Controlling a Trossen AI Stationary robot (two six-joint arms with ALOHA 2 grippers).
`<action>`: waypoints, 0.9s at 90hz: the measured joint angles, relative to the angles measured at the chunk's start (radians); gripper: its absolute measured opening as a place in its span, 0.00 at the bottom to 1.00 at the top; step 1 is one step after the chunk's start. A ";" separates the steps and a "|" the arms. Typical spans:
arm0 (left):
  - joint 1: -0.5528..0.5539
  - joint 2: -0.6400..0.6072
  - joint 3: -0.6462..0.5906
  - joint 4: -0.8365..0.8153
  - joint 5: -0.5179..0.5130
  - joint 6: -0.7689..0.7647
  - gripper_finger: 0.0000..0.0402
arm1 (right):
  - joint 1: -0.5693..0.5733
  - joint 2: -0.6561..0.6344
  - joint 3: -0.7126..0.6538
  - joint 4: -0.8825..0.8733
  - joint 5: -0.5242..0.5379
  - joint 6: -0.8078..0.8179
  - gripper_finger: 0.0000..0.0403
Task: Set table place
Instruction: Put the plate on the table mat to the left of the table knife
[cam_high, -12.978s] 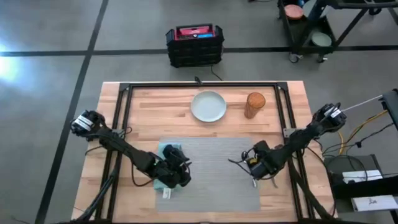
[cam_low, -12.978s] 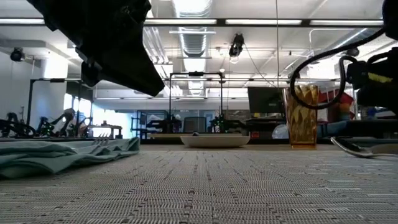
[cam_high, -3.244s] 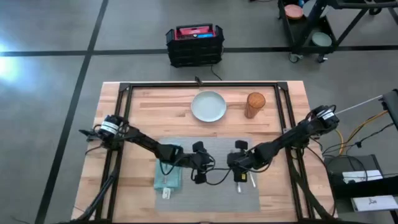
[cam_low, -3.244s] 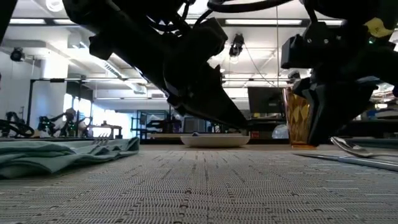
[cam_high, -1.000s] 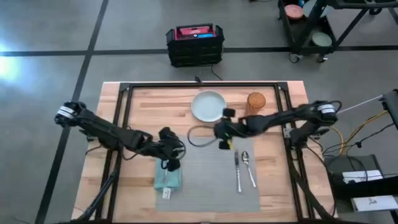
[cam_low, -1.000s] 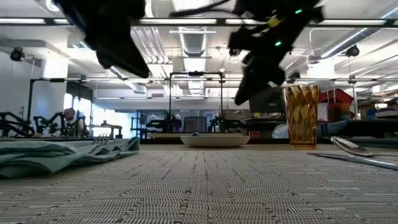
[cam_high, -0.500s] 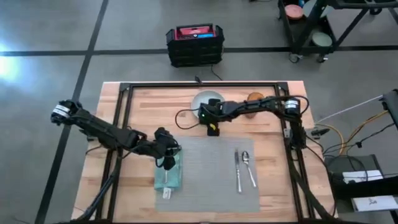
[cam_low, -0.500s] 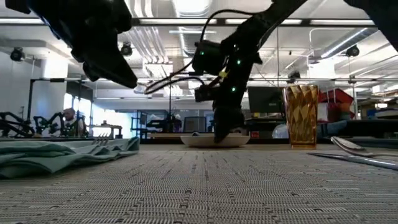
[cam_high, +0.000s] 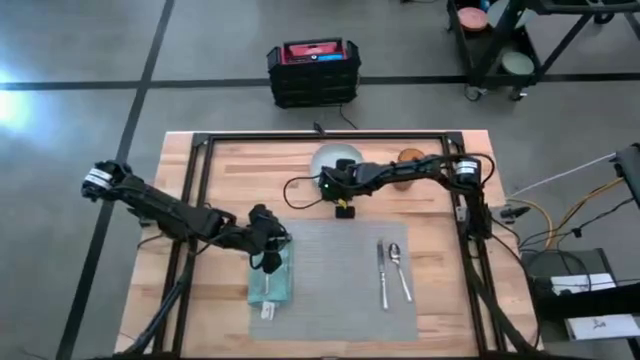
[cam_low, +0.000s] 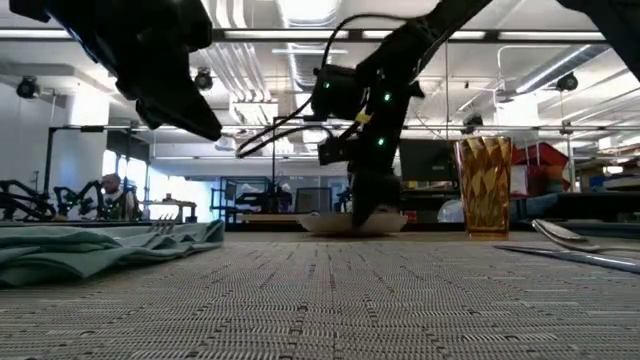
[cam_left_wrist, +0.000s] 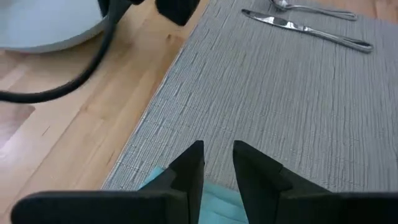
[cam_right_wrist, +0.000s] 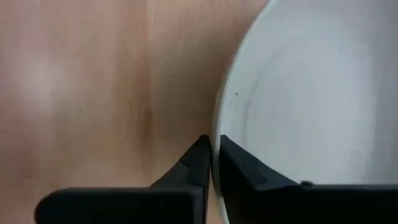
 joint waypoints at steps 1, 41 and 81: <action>0.000 0.000 0.000 0.000 0.000 0.000 0.18 | 0.008 -0.007 0.001 -0.016 -0.002 0.004 0.02; 0.000 0.003 0.000 0.000 -0.084 0.000 0.18 | 0.441 -0.194 0.008 -0.127 -0.067 0.353 0.00; 0.000 0.003 0.000 0.038 -0.097 -0.013 0.18 | 0.611 -0.087 0.007 0.072 -0.029 0.584 0.00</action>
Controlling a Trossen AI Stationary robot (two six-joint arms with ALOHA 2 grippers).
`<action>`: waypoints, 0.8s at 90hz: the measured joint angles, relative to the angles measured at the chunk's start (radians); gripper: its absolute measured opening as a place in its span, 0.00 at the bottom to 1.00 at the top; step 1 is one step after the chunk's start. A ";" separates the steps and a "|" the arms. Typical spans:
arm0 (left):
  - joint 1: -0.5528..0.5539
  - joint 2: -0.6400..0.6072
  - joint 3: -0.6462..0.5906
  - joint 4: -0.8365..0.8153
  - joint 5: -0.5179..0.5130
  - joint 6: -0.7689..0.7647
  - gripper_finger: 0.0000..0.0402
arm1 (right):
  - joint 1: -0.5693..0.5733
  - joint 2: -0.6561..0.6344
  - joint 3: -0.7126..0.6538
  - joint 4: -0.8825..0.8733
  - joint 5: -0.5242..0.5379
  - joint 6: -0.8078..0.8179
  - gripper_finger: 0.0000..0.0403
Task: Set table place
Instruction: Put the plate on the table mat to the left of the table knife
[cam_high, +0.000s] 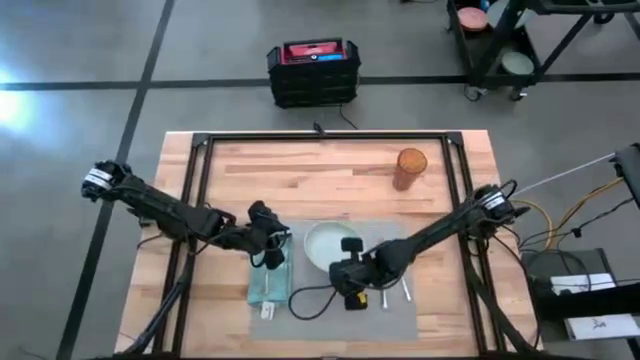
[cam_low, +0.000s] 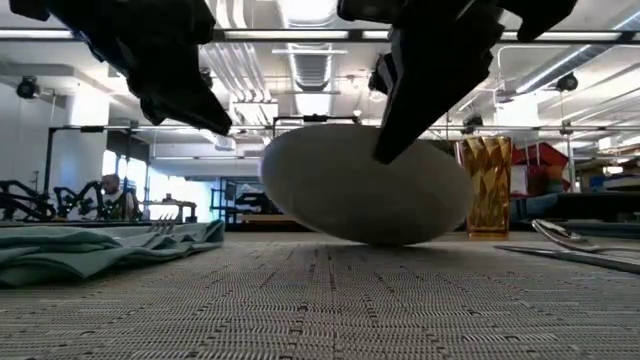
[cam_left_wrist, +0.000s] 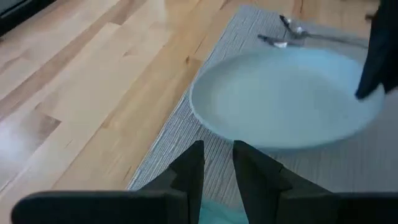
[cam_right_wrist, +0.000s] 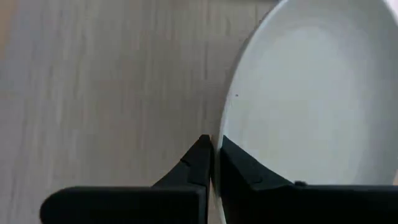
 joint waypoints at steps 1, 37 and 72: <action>0.000 0.000 0.000 0.000 0.000 0.000 0.18 | 0.002 -0.001 0.000 0.004 0.000 0.003 0.00; 0.000 0.001 0.000 0.013 0.001 0.000 0.18 | 0.024 0.070 0.001 0.068 -0.056 0.020 0.00; 0.000 0.001 0.000 0.011 0.002 0.008 0.18 | 0.023 0.093 -0.001 0.111 -0.087 0.072 0.19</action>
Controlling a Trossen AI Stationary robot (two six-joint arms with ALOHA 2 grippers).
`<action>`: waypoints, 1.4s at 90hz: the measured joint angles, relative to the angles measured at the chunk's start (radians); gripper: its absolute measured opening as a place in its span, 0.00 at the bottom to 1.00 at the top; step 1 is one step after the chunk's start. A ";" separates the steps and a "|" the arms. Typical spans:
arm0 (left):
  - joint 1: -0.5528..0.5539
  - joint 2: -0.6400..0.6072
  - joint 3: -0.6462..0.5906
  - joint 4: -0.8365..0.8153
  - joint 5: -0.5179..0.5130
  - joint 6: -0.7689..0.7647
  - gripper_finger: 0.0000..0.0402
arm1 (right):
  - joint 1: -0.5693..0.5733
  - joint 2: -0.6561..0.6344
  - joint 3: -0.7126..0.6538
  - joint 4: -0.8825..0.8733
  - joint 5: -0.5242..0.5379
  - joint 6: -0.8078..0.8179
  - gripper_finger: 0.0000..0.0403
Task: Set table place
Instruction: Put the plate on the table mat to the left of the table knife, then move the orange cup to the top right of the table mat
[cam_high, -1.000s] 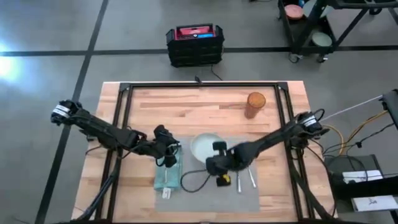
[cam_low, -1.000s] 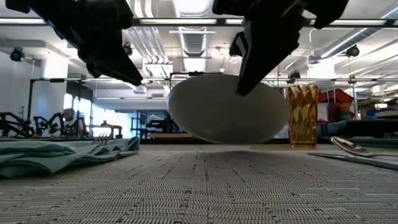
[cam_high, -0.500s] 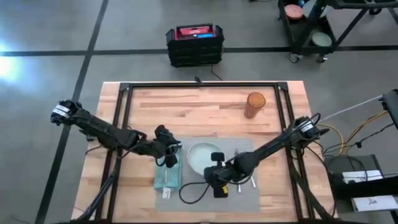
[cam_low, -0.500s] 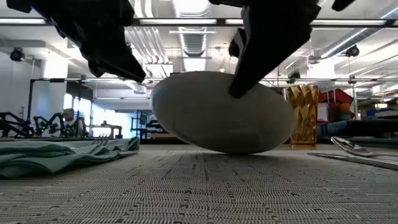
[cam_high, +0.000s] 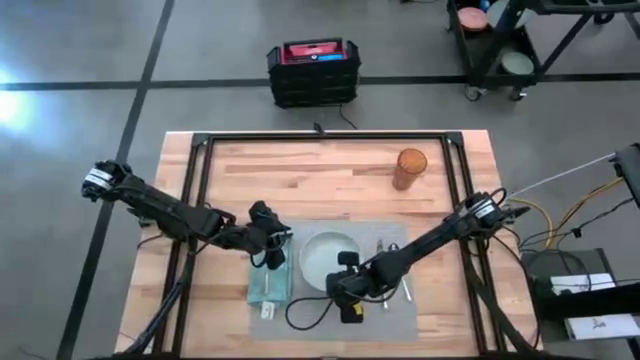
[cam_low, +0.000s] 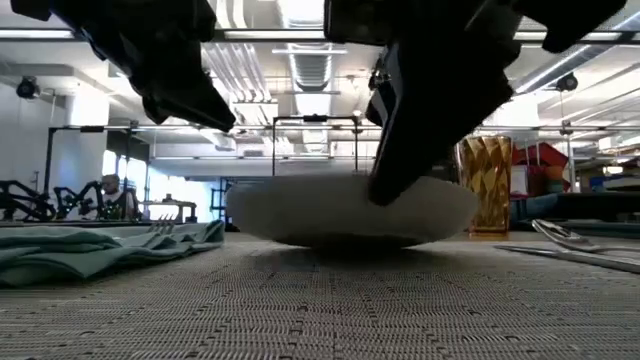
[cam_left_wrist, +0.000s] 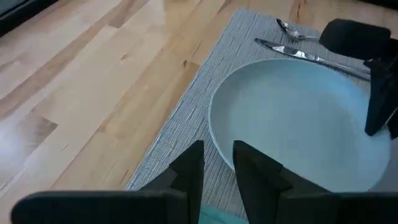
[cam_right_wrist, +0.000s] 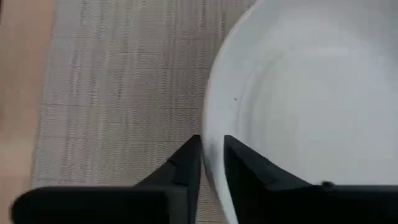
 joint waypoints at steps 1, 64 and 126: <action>0.000 0.000 0.000 0.001 0.000 0.000 0.18 | 0.000 0.000 0.000 0.000 0.000 0.000 0.20; -0.001 0.000 0.000 0.006 0.040 -0.003 0.18 | -0.208 -0.451 0.042 -0.616 0.270 -0.054 0.56; -0.001 -0.001 0.000 0.009 0.046 -0.007 0.18 | -0.893 -0.637 -0.216 -0.711 0.111 -0.295 0.55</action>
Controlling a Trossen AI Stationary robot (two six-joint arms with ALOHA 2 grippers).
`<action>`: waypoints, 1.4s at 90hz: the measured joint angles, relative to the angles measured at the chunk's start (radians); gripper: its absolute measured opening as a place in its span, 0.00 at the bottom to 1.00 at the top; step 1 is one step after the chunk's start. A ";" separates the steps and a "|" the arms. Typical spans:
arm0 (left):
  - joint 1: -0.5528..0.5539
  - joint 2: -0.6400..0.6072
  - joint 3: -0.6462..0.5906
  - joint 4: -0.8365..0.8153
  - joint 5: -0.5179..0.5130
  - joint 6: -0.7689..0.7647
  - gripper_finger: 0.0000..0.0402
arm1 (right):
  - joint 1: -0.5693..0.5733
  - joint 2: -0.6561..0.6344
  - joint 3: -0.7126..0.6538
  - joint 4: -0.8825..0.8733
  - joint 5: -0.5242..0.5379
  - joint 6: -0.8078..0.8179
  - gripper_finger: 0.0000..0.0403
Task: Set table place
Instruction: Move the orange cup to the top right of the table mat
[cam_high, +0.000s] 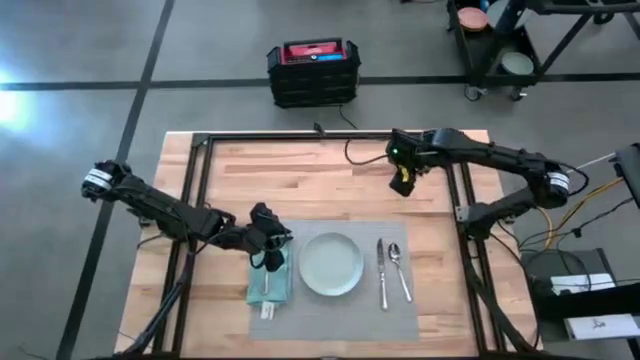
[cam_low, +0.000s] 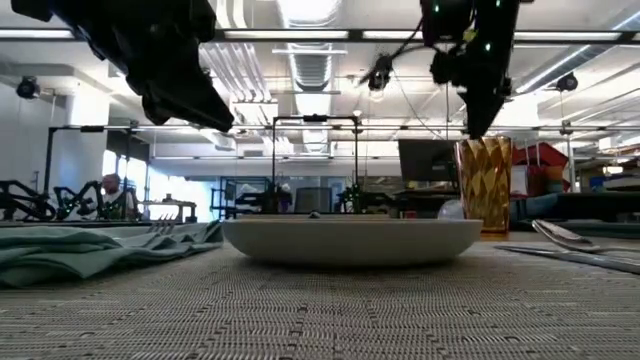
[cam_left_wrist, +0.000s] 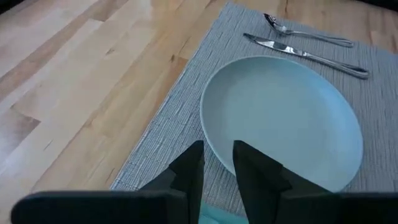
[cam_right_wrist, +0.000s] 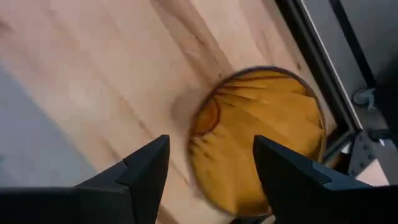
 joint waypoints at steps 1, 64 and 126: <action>0.000 0.000 0.000 0.001 0.000 0.000 0.18 | 0.000 0.000 -0.003 0.001 -0.001 -0.002 0.55; 0.000 0.000 0.000 0.006 0.000 0.001 0.18 | 0.210 -0.001 -0.073 0.030 -0.192 -0.024 0.01; 0.000 0.000 0.000 0.016 -0.001 -0.002 0.18 | 0.359 0.002 -0.095 0.139 -0.119 0.084 0.12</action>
